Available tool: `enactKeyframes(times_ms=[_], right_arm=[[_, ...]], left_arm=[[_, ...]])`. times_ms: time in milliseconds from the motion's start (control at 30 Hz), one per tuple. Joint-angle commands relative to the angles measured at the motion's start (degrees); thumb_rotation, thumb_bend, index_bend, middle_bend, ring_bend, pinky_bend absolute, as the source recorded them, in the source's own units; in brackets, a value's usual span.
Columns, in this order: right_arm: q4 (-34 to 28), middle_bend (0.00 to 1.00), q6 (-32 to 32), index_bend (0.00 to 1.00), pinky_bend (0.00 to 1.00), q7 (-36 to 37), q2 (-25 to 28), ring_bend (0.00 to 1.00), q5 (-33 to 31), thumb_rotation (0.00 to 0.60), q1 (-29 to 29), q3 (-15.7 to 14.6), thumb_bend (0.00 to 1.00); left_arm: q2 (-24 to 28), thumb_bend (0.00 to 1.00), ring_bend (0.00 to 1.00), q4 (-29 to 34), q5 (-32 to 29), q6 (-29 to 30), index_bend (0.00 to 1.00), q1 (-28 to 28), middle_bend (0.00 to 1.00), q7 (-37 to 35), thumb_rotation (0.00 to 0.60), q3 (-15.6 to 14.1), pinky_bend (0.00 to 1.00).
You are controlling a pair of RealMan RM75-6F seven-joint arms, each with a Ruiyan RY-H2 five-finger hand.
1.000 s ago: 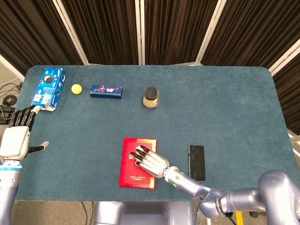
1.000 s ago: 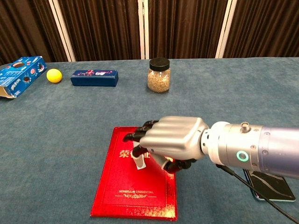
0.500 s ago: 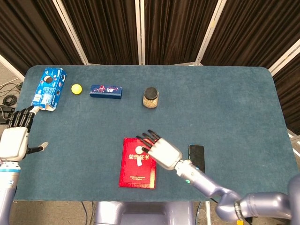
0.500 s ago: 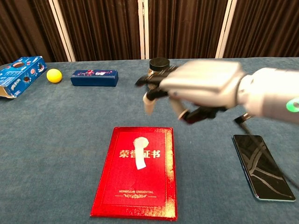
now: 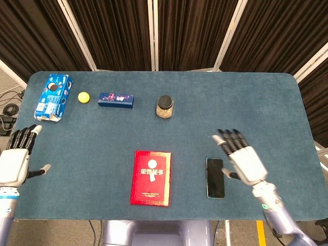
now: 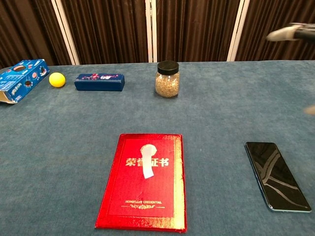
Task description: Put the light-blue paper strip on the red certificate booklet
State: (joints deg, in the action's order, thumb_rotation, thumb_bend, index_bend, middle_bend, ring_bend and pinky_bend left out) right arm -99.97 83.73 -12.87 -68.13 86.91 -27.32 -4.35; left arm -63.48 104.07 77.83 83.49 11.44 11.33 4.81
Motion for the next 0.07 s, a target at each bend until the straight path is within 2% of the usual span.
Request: enactKeyframes(times_ms=[33,67], right_arm=[[1.73,0.00,5.38,0.00,0.00,0.33,1.21,0.00,-1.37,0.600,5.50,-1.41,0.00],[1.97,0.00,6.59,0.00,0.00,0.72,1.19,0.00,-1.56,0.600,6.76,-1.63,0.00]], left_arm=[[-0.15,0.00,0.00,-0.63,1.20,1.64,0.00,-1.55,0.00,-0.98,0.600,-1.09,0.00],[-0.18,0.00,0.00,-0.80,1.51,2.13,0.00,-2.00,0.00,-1.43,0.600,-1.35,0.00]])
